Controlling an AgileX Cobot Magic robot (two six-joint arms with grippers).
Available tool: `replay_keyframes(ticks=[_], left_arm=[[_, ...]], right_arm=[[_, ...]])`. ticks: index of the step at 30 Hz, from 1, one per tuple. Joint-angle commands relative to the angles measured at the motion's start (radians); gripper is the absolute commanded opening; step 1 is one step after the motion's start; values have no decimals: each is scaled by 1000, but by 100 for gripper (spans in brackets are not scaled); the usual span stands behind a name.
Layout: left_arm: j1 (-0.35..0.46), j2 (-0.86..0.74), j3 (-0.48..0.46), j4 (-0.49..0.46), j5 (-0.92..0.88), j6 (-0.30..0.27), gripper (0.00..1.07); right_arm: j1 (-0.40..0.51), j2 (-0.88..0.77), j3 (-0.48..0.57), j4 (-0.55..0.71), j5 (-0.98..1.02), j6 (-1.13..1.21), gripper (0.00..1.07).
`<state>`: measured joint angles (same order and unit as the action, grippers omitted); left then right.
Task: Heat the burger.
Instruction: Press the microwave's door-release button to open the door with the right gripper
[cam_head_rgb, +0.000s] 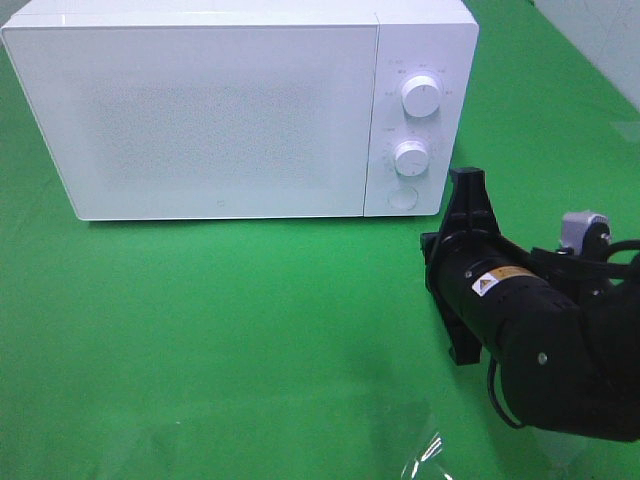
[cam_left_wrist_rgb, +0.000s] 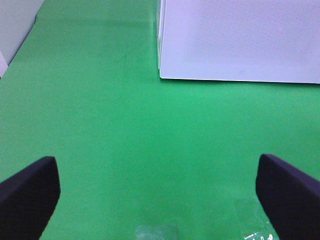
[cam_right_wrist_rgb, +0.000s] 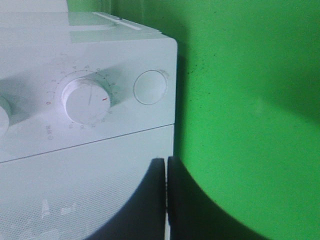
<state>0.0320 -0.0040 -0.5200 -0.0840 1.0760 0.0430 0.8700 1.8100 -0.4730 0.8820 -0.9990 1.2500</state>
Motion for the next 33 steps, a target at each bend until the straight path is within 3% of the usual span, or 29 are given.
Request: replay_keyframes(ticks=[1,17,33], left_arm=[[-5,-16,4,-1,-7,-6,99],[-5,-16,4,-1,-7,-6,99],[-5,-16,4,-1,-7,-6,99]], right_arm=[[-53,32,-62,-56,26,10,0],[-199,158,-218,-129,95,12,0],[-228,266,-340,-147,132,34,0]])
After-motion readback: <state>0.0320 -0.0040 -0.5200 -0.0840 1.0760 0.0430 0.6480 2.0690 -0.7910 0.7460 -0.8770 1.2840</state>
